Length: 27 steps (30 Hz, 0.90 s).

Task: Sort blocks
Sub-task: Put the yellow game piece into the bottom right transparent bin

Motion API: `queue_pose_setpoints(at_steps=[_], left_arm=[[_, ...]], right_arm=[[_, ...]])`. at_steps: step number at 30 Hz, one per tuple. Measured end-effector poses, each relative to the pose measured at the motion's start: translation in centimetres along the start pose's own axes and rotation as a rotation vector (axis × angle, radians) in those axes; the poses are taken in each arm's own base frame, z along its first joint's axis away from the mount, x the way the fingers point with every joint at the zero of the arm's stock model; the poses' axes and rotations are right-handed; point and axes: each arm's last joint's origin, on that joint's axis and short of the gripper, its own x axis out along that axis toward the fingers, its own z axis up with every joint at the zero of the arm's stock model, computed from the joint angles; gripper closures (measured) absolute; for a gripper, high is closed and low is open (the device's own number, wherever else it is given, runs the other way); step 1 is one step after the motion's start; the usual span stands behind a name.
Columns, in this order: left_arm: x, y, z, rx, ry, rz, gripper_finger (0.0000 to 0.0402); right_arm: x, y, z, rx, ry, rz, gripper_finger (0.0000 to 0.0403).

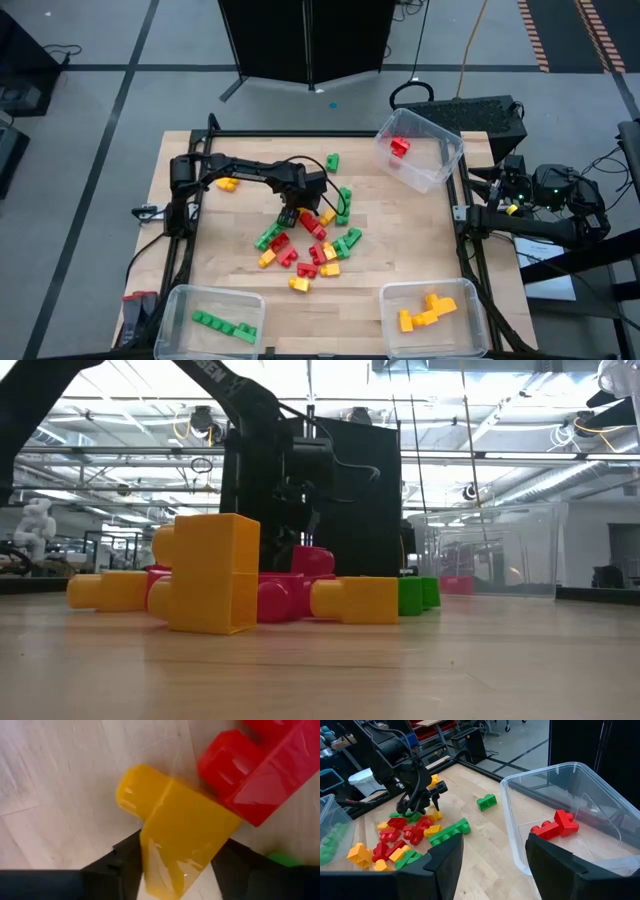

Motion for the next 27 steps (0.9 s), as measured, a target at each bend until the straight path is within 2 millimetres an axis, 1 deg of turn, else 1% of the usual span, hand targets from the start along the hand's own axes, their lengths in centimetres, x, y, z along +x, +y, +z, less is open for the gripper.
queue_pose_setpoints(at_steps=[5,7,14,19,23,27], left_arm=[[0.0,0.0,0.0,-0.066,0.011,0.021,0.0292],[0.0,0.1,-0.1,-0.093,0.019,0.032,0.0316],[-0.8,0.3,0.5,-0.200,0.040,0.050,0.0344],[-2.3,0.8,1.6,-0.200,0.009,0.148,0.0346],[-3.2,1.0,2.3,-0.199,-0.027,0.164,0.0347],[-3.8,1.2,2.5,-0.217,-0.037,0.167,0.0355]], right_arm=[[0.0,0.0,0.0,0.000,0.000,0.000,0.0195],[0.0,0.0,0.0,0.001,-0.001,0.001,0.0195],[0.0,0.0,0.1,0.003,-0.007,0.003,0.0195],[0.0,0.0,0.1,0.003,-0.006,0.003,0.0195],[0.0,0.0,0.1,0.002,-0.006,0.003,0.0195],[0.0,0.0,0.1,0.002,-0.006,0.003,0.0195]])
